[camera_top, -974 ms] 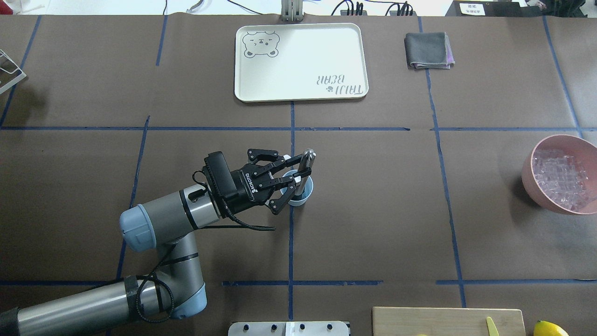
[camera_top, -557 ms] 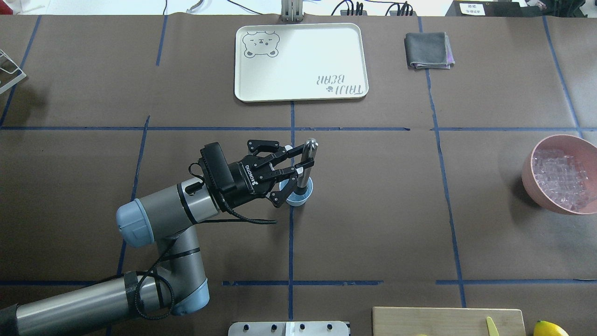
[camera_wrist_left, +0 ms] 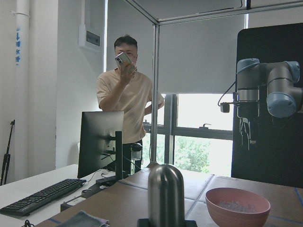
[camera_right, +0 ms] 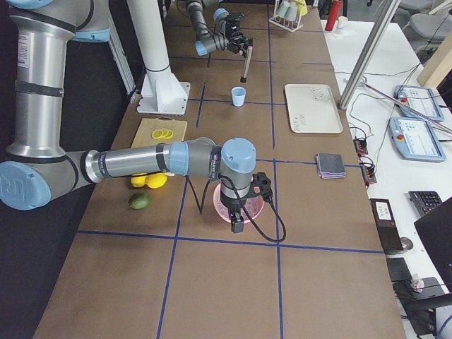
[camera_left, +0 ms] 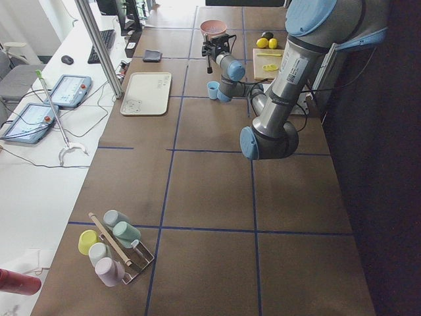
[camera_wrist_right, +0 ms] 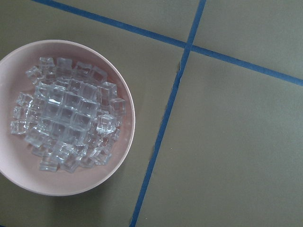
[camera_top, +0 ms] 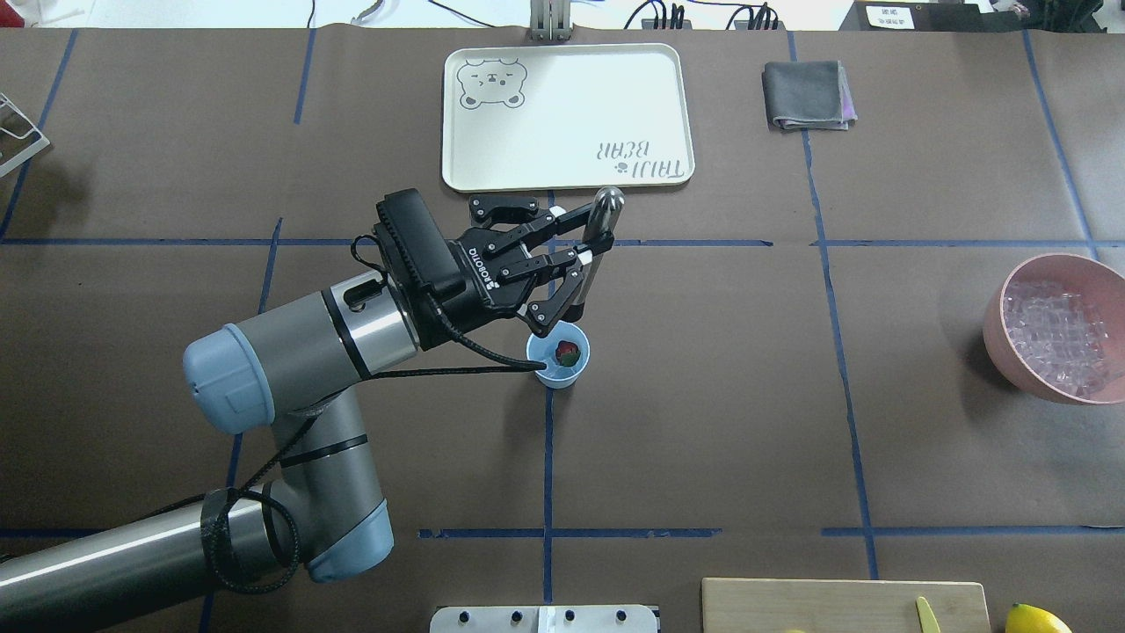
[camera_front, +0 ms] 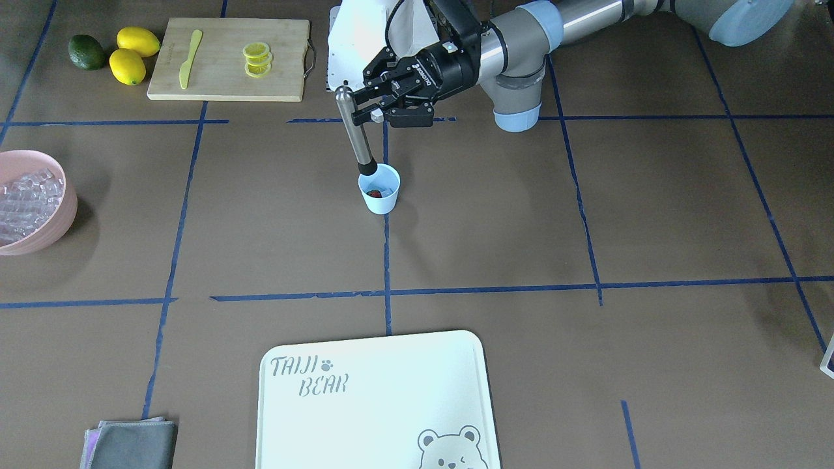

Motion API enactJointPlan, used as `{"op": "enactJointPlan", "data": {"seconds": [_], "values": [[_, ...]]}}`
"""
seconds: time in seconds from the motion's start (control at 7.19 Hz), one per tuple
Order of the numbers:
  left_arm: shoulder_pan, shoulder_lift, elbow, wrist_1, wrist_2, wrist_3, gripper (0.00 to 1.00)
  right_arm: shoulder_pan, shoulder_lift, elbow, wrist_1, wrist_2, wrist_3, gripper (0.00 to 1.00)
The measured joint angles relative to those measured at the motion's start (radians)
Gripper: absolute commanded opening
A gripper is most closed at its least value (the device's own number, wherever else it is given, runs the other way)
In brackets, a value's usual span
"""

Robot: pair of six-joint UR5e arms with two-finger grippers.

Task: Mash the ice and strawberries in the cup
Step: 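Lift the muddler out and carry it back with the left gripper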

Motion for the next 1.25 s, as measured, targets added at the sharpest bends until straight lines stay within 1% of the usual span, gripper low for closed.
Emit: {"op": "enactJointPlan", "data": {"seconds": [0.28, 0.42, 0.56, 0.7, 0.83, 0.97, 1.11, 1.25], "values": [[-0.023, 0.007, -0.144, 0.351, -0.001, -0.022, 0.00, 0.000, 0.001, -0.001, 0.000, 0.001, 0.000, 0.99], [-0.038, 0.007, -0.198, 0.512, -0.004, -0.028, 0.00, 0.000, 0.002, -0.002, 0.000, 0.000, 0.000, 0.99], [-0.050, 0.008, -0.222, 0.627, -0.007, -0.030, 0.00, 0.000, 0.002, -0.002, 0.000, 0.000, 0.000, 0.99], [-0.076, 0.008, -0.234, 0.746, -0.033, -0.031, 0.00, 0.000, 0.002, -0.003, 0.000, 0.000, 0.000, 0.99], [-0.126, 0.009, -0.238, 0.863, -0.104, -0.032, 0.00, 0.000, 0.002, -0.004, 0.000, 0.001, 0.000, 0.99], [-0.201, 0.024, -0.239, 0.975, -0.217, -0.028, 0.00, 0.000, 0.002, -0.005, 0.000, 0.001, 0.000, 0.99], [-0.285, 0.064, -0.239, 1.068, -0.337, -0.011, 0.00, 0.000, -0.002, -0.007, 0.000, 0.001, 0.000, 0.99], [-0.362, 0.114, -0.240, 1.142, -0.433, 0.033, 0.00, 0.000, -0.006, -0.011, 0.000, 0.000, -0.001, 0.98]]}}
